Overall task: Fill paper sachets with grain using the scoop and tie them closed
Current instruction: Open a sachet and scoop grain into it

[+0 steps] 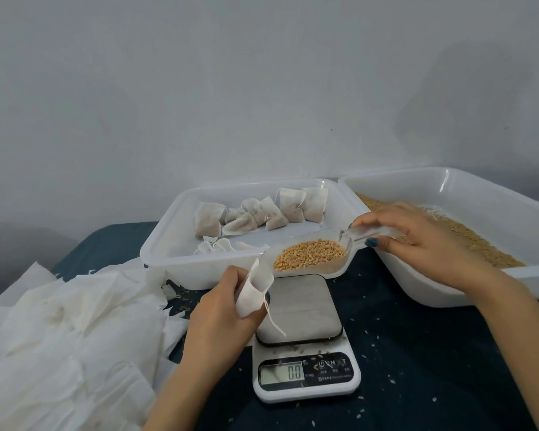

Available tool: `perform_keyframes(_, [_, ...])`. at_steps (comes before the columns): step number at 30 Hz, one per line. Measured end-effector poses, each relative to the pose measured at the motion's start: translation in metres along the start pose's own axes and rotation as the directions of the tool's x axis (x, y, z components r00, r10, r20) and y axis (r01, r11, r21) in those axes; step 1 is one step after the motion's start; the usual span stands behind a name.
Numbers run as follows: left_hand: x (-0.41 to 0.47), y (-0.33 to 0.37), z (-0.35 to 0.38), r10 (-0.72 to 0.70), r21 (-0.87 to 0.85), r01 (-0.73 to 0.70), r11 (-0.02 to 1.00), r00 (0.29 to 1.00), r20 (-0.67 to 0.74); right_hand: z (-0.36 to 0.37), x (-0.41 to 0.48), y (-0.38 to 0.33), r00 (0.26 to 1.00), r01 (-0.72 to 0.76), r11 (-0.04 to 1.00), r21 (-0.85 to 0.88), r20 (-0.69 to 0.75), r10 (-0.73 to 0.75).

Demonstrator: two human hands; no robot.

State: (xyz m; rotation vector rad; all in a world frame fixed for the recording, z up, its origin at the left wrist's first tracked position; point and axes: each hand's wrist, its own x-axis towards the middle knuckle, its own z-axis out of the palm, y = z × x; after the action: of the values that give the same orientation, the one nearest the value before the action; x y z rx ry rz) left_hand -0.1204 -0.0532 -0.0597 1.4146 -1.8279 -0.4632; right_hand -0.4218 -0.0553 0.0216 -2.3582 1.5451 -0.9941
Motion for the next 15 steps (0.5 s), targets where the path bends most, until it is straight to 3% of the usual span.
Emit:
perform_keyframes(10, [-0.002,0.005,-0.004,0.018,0.017,-0.019,1.000,1.000,0.023,-0.013,0.011,-0.017,0.979,0.201,0.928,-0.315,0.042,-0.198])
perform_keyframes(15, [-0.004,0.008,-0.004,0.069,0.027,-0.072,0.997,0.995,0.074,-0.015,0.013,-0.032,0.962,0.270,0.881,-0.388,0.072,-0.263])
